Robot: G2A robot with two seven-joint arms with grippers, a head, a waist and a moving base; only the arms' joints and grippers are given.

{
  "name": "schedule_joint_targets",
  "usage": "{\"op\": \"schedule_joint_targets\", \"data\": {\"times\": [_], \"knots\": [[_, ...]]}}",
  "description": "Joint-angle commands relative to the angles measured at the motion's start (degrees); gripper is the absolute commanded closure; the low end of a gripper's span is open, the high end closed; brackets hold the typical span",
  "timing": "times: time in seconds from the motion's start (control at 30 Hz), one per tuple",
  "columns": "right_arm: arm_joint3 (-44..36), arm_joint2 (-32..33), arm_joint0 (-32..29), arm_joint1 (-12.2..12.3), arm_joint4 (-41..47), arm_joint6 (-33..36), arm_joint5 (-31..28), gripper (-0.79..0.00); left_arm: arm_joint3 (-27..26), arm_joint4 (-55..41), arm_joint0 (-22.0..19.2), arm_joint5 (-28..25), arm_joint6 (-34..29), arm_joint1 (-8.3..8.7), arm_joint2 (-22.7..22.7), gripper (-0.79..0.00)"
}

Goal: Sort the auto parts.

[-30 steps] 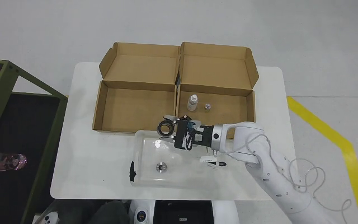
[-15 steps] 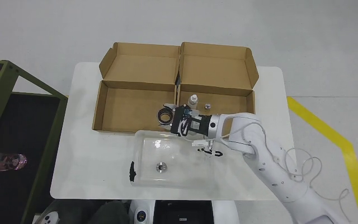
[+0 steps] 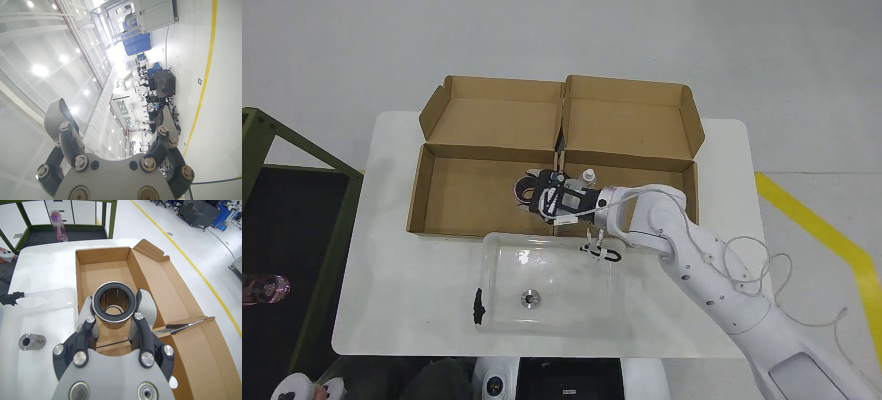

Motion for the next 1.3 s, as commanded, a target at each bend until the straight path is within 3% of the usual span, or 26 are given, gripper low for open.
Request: {"op": "schedule_joint_targets", "data": {"times": [0.0,0.57,1.27], "knots": [[1.6,-0.9,1.2,-0.6,0.2,-0.2,0.6,0.000,0.0,0.0,0.0,0.0,0.0,0.00,0.0,-0.785],[16.0,-9.0,10.5,-6.6,0.5,-0.9,6.7,0.000,0.0,0.0,0.0,0.0,0.0,0.00,0.0,-0.785],[30.1,-13.8,14.6,-12.5,-3.0,-1.3,10.1,0.000,0.0,0.0,0.0,0.0,0.0,0.00,0.0,-0.785]]}}
